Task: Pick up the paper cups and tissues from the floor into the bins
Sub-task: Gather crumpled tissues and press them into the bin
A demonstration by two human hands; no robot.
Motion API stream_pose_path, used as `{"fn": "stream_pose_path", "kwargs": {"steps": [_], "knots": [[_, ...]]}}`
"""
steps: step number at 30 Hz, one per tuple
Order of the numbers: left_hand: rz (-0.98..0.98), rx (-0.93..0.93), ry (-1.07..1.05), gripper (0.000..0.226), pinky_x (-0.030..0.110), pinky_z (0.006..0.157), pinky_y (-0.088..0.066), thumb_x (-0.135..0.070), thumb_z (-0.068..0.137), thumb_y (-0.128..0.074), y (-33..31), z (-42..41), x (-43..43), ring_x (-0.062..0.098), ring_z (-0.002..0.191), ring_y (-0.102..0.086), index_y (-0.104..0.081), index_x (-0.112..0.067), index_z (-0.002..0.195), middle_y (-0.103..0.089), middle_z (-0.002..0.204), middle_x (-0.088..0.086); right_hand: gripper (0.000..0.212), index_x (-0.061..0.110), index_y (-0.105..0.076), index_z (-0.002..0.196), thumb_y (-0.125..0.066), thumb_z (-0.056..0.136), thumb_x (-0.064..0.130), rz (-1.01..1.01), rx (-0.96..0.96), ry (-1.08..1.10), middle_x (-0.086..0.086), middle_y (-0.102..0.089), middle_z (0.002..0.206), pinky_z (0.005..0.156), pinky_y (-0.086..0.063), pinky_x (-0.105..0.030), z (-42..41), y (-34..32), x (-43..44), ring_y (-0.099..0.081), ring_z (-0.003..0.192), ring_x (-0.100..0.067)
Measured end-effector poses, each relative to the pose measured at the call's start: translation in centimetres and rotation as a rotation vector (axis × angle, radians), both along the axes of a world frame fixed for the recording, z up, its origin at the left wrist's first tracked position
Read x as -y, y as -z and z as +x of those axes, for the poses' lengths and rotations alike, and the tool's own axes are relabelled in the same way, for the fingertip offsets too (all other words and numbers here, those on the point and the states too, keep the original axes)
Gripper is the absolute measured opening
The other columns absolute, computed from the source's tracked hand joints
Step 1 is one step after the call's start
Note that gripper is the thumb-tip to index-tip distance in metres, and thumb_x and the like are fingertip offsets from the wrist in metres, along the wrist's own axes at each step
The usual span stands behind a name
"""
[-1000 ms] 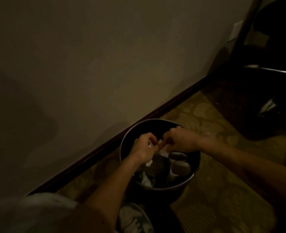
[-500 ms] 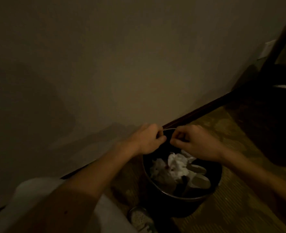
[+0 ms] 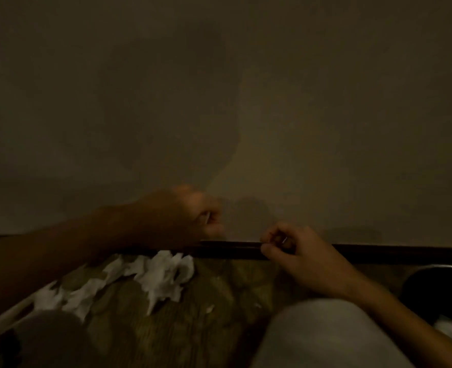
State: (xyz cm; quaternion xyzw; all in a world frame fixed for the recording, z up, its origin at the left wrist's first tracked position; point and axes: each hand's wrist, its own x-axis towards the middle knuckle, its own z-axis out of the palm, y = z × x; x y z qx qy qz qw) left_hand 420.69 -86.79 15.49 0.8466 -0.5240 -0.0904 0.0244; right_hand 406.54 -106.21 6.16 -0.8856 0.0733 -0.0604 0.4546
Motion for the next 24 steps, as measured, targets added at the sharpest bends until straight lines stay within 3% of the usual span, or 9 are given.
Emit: {"fn": "stream_pose_path", "kwargs": {"steps": [5,8,11,15,17,19,20,22,24], "knots": [[0.035,-0.213,-0.257,0.016,0.020,0.064,-0.047,-0.038,0.096,-0.059,10.0,5.3,-8.3,-0.002,0.072,-0.058,-0.066,-0.025,0.090,-0.062,0.083,-0.015,0.008,0.031,-0.064,0.096,-0.066,0.089,0.034,-0.065,-0.165,-0.186,0.016,-0.063,0.085,0.075,-0.051,-0.020,7.2,6.5,-4.6,-0.060,0.080,0.003],[0.017,-0.178,-0.359,0.022,0.030,0.079,-0.049,-0.038,0.096,-0.057,17.1,6.4,-11.4,0.007,0.090,-0.060,-0.067,-0.020,0.101,-0.063,0.100,-0.007,0.017,0.029,-0.064,0.108,-0.064,0.091,0.032,-0.076,-0.303,-0.259,0.019,-0.059,0.088,0.082,-0.049,-0.021,10.0,11.2,-7.1,-0.060,0.089,-0.001],[-0.048,-0.158,-0.451,0.040,0.031,0.098,-0.041,-0.042,0.095,-0.058,22.6,7.2,-13.2,0.021,0.122,-0.048,-0.059,-0.021,0.129,-0.053,0.133,0.004,0.022,0.030,-0.062,0.114,-0.060,0.093,0.035,-0.028,-0.402,-0.288,0.012,-0.064,0.102,0.086,-0.052,-0.027,11.8,15.1,-8.8,-0.063,0.096,-0.007],[-0.014,-0.160,-0.623,0.055,0.040,0.102,-0.041,-0.053,0.093,-0.055,28.8,8.6,-14.7,0.024,0.135,-0.036,-0.042,-0.036,0.144,-0.033,0.152,0.000,0.032,0.034,-0.055,0.129,-0.056,0.096,0.033,-0.008,-0.491,-0.329,0.013,-0.062,0.110,0.085,-0.055,-0.030,14.8,19.3,-11.2,-0.065,0.100,-0.010],[-0.046,-0.254,-0.714,0.056,0.039,0.105,-0.041,-0.052,0.093,-0.055,31.1,8.9,-15.3,0.021,0.138,-0.034,-0.041,-0.037,0.145,-0.031,0.154,-0.003,0.035,0.038,-0.052,0.131,-0.054,0.097,0.030,0.000,-0.513,-0.358,0.007,-0.066,0.111,0.079,-0.059,-0.033,16.2,20.8,-12.5,-0.068,0.091,-0.012],[-0.059,-0.292,-0.716,0.052,0.037,0.104,-0.041,-0.049,0.094,-0.055,32.7,9.1,-16.1,0.019,0.137,-0.036,-0.045,-0.033,0.143,-0.037,0.151,-0.002,0.039,0.039,-0.051,0.133,-0.053,0.096,0.026,-0.048,-0.500,-0.371,0.002,-0.064,0.120,0.077,-0.056,-0.020,17.7,22.3,-13.5,-0.067,0.089,-0.008],[-0.093,-0.259,-0.674,0.047,0.037,0.100,-0.043,-0.046,0.095,-0.056,33.3,9.3,-16.3,0.021,0.134,-0.039,-0.051,-0.030,0.139,-0.044,0.146,0.000,0.043,0.037,-0.049,0.136,-0.053,0.096,0.023,-0.106,-0.474,-0.383,0.001,-0.057,0.132,0.083,-0.049,-0.012,18.6,22.9,-13.9,-0.064,0.099,-0.008],[-0.188,-0.163,-0.565,0.029,0.035,0.090,-0.044,-0.034,0.095,-0.060,34.2,9.4,-16.7,0.028,0.126,-0.047,-0.066,-0.024,0.122,-0.056,0.134,0.004,0.049,0.032,-0.043,0.143,-0.051,0.097,0.019,-0.212,-0.400,-0.425,0.002,-0.031,0.155,0.099,-0.029,-0.011,20.2,24.0,-14.5,-0.041,0.135,-0.014],[-0.220,-0.146,-0.596,0.023,0.031,0.089,-0.043,-0.034,0.096,-0.057,34.6,9.1,-17.2,0.025,0.125,-0.047,-0.071,-0.023,0.111,-0.054,0.135,0.003,0.051,0.029,-0.039,0.146,-0.050,0.098,0.017,-0.257,-0.358,-0.471,0.004,-0.016,0.161,0.105,-0.018,-0.013,21.5,24.7,-15.1,-0.022,0.146,-0.016]]}}
